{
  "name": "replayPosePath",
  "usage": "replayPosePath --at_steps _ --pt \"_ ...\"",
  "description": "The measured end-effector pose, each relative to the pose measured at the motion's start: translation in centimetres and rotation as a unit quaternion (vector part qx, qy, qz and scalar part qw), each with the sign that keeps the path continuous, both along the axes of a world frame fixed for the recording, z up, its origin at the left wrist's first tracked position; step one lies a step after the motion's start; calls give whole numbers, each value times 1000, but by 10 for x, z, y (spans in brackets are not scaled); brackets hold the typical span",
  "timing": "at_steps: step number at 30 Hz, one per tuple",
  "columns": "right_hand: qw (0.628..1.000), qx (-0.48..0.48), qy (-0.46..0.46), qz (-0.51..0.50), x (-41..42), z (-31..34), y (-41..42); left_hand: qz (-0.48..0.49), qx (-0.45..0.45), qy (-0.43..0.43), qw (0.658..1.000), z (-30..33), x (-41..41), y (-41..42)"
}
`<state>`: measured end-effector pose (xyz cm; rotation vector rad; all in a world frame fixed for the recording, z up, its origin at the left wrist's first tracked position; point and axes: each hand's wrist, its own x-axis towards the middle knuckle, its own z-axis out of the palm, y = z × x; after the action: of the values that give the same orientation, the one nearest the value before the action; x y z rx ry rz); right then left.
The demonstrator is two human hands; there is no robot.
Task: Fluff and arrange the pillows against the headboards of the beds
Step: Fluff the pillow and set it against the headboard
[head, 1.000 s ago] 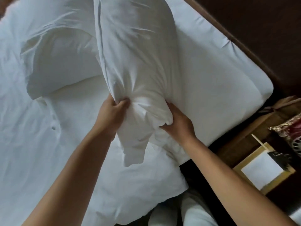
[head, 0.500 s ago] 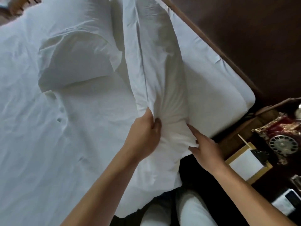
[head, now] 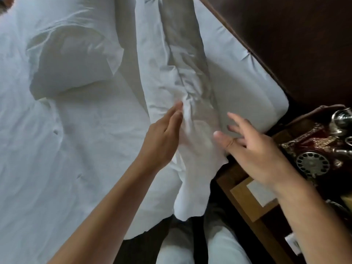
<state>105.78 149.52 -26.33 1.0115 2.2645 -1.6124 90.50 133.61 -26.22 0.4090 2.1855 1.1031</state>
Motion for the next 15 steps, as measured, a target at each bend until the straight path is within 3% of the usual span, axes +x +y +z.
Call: replayPosePath --at_steps 1,3,9,15 --pt "1000 -26 6 6 3 3 -3 27 21 -27 999 -4 2 8" --pt "999 11 0 33 7 -7 -7 77 35 -67 994 -13 -1 21" --pt "992 120 -38 22 19 -58 9 17 -90 114 989 -9 -35 67" --pt "985 170 -13 20 17 -62 1 6 -131 135 982 -9 -97 165"
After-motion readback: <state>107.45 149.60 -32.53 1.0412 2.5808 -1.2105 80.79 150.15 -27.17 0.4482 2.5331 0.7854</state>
